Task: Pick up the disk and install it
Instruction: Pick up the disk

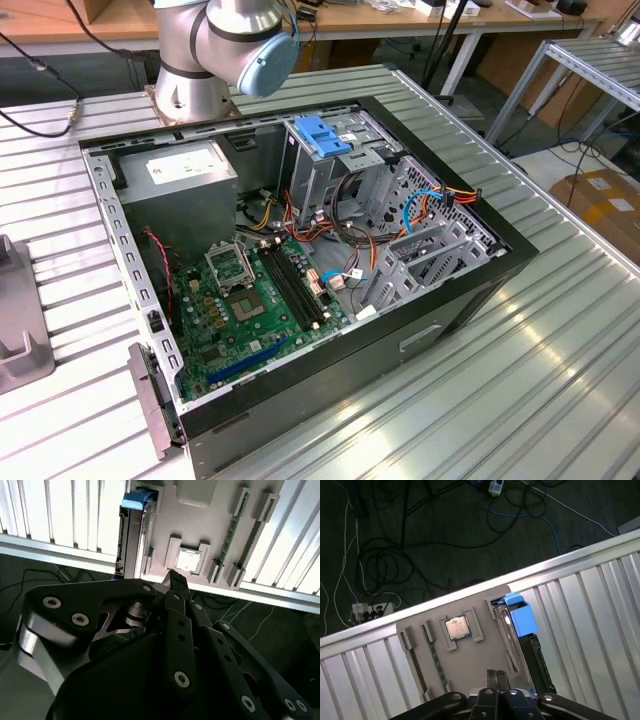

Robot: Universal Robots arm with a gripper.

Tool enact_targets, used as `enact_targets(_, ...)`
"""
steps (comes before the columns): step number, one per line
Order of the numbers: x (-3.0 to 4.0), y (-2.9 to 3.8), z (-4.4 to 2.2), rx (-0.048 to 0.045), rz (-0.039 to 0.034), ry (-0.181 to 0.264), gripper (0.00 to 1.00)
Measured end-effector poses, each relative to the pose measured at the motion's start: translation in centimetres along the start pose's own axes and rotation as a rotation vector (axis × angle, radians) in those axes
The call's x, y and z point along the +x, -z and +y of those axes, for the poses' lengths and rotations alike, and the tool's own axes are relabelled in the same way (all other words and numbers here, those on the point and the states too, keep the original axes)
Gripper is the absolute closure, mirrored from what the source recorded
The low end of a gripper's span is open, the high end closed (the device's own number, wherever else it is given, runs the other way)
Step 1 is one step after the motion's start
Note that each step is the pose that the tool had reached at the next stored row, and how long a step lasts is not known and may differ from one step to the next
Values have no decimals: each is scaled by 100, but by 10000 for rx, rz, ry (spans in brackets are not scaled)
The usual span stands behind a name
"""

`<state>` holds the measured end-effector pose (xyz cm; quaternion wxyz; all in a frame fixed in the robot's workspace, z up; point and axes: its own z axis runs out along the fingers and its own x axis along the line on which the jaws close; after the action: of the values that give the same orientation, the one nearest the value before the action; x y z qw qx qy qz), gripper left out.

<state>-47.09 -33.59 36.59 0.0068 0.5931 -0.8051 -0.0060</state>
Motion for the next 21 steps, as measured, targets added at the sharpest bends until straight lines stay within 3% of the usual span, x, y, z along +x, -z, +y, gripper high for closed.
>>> enact_targets(4,0,-7,0,4,22,1198,90)
enact_targets(11,0,-15,0,10,49,2712,90)
enact_targets(16,0,-22,0,15,72,4052,90)
enact_targets(21,-1,-24,0,16,75,4099,90)
